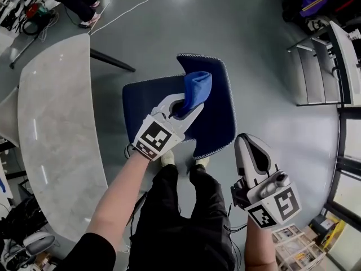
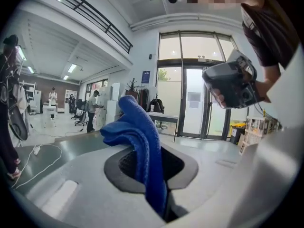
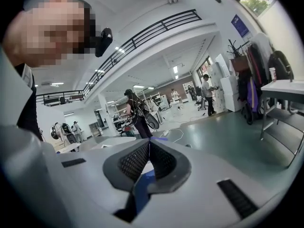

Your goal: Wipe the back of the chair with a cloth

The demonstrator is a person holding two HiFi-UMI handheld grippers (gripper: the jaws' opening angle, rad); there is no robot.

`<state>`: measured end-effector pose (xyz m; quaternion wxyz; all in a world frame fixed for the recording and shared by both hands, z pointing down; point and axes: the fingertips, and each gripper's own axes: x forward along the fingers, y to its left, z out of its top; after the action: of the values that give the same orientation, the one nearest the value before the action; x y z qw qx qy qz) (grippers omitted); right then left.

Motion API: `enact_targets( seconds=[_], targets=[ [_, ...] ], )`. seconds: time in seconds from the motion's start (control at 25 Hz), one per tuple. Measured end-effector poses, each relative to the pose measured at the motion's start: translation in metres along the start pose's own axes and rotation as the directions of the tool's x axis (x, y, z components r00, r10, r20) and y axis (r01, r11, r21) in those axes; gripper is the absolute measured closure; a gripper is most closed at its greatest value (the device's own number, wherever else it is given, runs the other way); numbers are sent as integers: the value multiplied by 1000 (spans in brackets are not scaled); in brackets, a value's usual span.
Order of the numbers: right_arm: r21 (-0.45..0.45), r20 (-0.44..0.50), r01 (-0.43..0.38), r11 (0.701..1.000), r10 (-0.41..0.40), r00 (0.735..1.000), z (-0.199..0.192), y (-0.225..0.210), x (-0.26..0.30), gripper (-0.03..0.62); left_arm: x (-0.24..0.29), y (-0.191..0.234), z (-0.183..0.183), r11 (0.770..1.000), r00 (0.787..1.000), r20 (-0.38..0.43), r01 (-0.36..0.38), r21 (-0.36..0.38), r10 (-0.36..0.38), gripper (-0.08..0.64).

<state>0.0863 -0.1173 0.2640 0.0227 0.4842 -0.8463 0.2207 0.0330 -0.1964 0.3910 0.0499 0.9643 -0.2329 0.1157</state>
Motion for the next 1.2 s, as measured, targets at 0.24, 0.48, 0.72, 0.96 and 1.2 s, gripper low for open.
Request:
enact_targets(
  seconds=[0.24, 0.48, 0.72, 0.96, 1.2],
  targets=[
    [-55, -7, 49, 997, -49, 999, -30, -49, 43, 577, 55, 35, -47, 996, 999, 14, -48, 70, 47, 505],
    [-73, 23, 99, 992, -98, 995, -41, -75, 56, 577, 87, 66, -80, 991, 995, 8, -101, 87, 100, 505],
    [-60, 16, 113, 992, -112, 994, -60, -82, 62, 577, 108, 88, -97, 981, 998, 5, -69, 181, 69, 505],
    [-57, 30, 124, 991, -122, 992, -66, -89, 59, 577, 116, 70, -102, 976, 1000, 17, 19, 215, -23, 506],
    [-55, 25, 121, 991, -120, 992, -72, -75, 52, 577, 100, 32, -98, 973, 997, 29, 62, 221, -70, 505]
  ],
)
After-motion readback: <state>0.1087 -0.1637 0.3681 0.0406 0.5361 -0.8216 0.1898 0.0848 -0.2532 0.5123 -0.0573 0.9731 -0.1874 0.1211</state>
